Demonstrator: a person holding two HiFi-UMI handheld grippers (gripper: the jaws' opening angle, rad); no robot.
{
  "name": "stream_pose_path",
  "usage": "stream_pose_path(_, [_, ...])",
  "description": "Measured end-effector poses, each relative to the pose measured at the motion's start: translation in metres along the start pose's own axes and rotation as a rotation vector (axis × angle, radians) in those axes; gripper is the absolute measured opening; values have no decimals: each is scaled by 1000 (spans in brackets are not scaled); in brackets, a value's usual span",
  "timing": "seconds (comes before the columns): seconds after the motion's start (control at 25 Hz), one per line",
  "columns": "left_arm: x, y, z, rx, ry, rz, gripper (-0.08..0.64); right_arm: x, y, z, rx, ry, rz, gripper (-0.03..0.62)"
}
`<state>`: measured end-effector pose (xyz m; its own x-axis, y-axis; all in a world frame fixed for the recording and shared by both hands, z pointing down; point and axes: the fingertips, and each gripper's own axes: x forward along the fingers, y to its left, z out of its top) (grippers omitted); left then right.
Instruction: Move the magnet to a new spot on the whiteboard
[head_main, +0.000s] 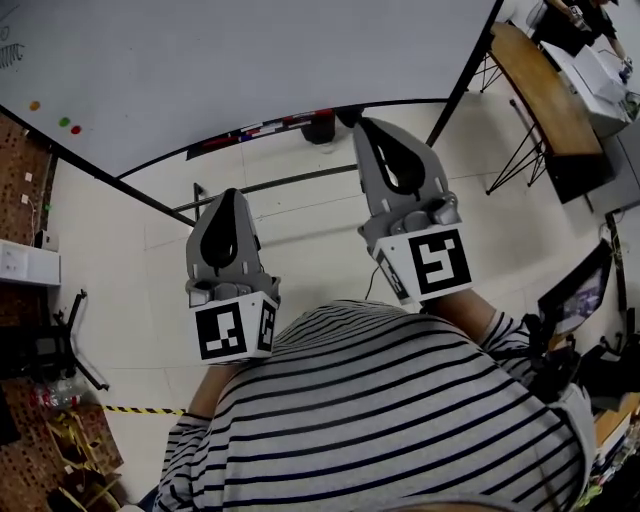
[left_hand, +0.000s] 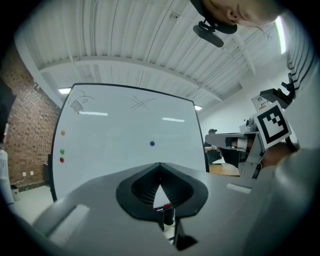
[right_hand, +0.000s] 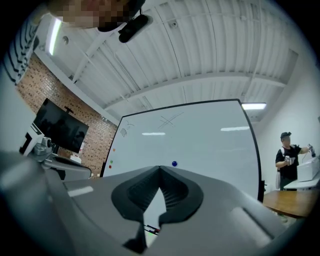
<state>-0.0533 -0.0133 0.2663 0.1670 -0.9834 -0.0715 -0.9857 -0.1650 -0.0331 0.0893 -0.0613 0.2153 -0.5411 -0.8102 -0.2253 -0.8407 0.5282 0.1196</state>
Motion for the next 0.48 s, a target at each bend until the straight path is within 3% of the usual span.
stream_pose_path(0.28, [5,5,2,4,3,-22,15,-3,-2,-6,-25,25,-36,0])
stream_pose_path(0.48, [-26,22,14,-1,-21,-43,15,-18,33,11,-38,17,-63,0])
